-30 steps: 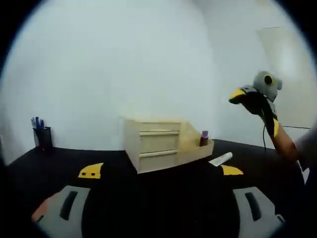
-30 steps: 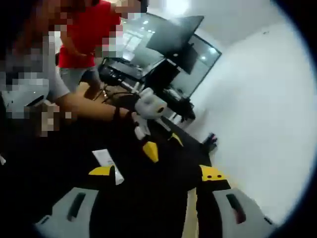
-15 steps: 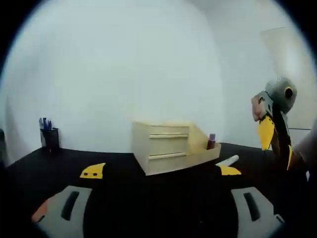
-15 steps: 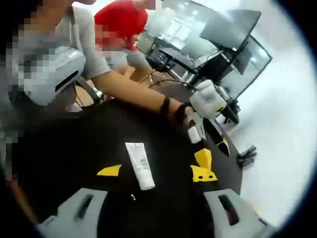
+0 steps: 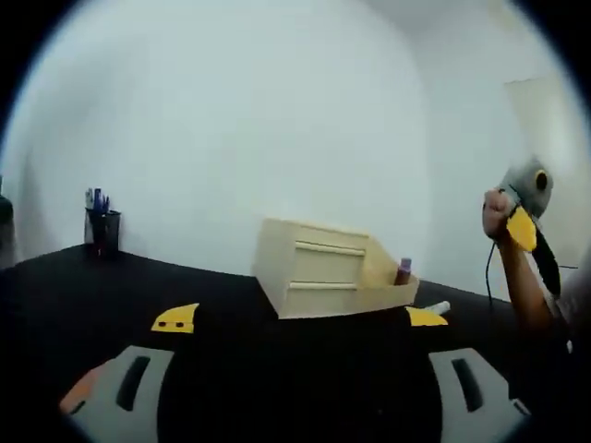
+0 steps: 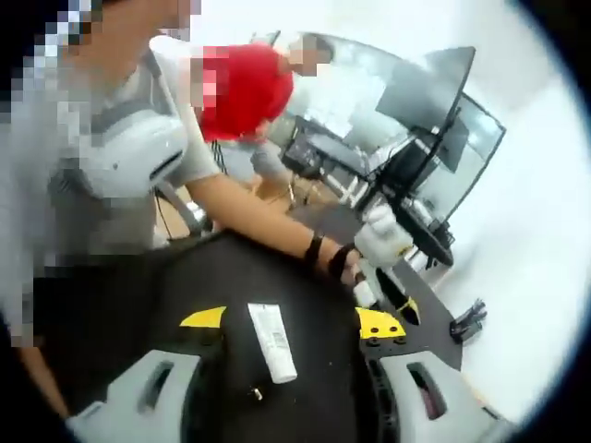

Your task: Open the drawer, pick up the cosmetic bottles from the table one by one, place them into the drawer, release the gripper, close the drawer, and move the gripper away

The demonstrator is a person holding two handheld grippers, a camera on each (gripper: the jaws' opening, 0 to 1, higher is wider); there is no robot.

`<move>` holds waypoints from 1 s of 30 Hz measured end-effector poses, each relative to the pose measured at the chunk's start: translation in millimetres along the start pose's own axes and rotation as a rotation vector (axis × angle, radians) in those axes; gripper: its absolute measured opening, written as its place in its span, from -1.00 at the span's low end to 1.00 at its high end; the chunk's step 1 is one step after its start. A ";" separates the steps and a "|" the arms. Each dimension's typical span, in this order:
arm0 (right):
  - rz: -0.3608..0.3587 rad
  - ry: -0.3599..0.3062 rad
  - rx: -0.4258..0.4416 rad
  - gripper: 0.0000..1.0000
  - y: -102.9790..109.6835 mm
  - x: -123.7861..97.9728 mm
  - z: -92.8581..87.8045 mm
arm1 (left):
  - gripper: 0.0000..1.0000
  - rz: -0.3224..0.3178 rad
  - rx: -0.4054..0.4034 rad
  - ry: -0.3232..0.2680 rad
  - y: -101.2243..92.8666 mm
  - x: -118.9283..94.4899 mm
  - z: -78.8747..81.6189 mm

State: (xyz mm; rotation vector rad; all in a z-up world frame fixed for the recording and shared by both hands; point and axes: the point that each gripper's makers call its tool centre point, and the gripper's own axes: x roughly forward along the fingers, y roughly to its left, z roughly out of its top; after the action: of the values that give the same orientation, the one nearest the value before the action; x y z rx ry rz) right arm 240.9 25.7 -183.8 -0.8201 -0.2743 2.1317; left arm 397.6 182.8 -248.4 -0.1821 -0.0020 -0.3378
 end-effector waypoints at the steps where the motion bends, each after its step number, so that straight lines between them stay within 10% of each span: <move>1: -0.001 -0.003 0.000 -0.04 -1.2 -2.9 -0.4 | 0.63 0.001 0.002 0.004 0.0 0.3 -0.9; 16: -0.098 0.124 -0.006 -0.04 -5.6 -16.9 -23.2 | 0.63 -0.012 0.079 0.011 -12.1 6.0 5.2; 30: 0.009 0.207 0.028 -0.04 7.3 13.8 -53.7 | 0.63 0.011 0.122 0.046 -8.8 3.7 -1.9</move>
State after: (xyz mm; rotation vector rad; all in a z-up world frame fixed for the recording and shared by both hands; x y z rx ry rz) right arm 264.5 27.1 -234.5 -1.0185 -0.1326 2.0340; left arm 398.1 173.0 -248.6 -0.0532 0.0242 -0.3293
